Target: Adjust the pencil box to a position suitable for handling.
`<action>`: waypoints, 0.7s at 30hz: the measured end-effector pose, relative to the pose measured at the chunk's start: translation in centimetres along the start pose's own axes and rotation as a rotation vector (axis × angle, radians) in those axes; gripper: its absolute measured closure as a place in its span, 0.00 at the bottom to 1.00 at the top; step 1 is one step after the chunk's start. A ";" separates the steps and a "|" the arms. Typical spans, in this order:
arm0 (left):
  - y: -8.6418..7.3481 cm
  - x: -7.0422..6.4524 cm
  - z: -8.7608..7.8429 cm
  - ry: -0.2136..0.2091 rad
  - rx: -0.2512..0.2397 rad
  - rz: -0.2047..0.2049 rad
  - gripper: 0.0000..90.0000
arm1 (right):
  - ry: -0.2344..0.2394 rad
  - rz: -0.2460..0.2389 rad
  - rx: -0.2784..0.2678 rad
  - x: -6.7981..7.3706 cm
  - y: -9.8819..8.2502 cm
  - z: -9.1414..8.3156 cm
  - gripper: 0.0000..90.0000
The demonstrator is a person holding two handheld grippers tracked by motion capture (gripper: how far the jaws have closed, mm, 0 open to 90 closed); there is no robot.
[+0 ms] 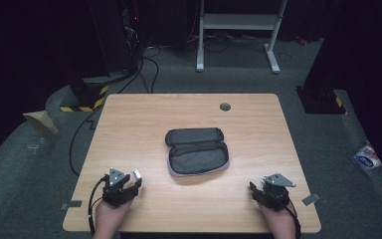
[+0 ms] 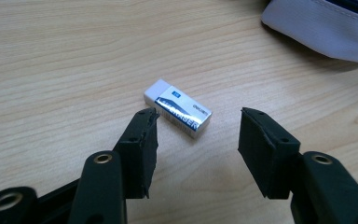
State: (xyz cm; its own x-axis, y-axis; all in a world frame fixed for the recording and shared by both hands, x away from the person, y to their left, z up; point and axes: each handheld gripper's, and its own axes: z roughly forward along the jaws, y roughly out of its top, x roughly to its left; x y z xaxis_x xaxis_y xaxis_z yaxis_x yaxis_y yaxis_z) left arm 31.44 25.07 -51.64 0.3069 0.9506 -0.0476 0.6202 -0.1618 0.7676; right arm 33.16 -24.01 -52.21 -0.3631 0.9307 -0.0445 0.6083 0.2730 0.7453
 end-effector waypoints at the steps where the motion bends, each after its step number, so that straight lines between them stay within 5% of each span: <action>1: 0.0 0.0 0.2 0.001 -0.001 0.000 0.53 | -0.001 -0.004 0.003 0.0 0.0 0.1 0.44; 21: 1.0 -0.7 2.6 0.028 0.024 0.003 0.56 | 0.023 0.019 0.019 -0.3 0.2 0.3 0.44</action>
State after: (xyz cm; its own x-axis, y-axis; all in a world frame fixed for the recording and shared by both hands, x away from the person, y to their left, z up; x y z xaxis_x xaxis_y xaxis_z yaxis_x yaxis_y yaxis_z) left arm 33.67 23.54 -52.50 0.2888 0.9570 -0.0276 0.6363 -0.1703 0.7524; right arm 33.59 -24.13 -52.29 -0.3669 0.9301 -0.0150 0.6289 0.2599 0.7328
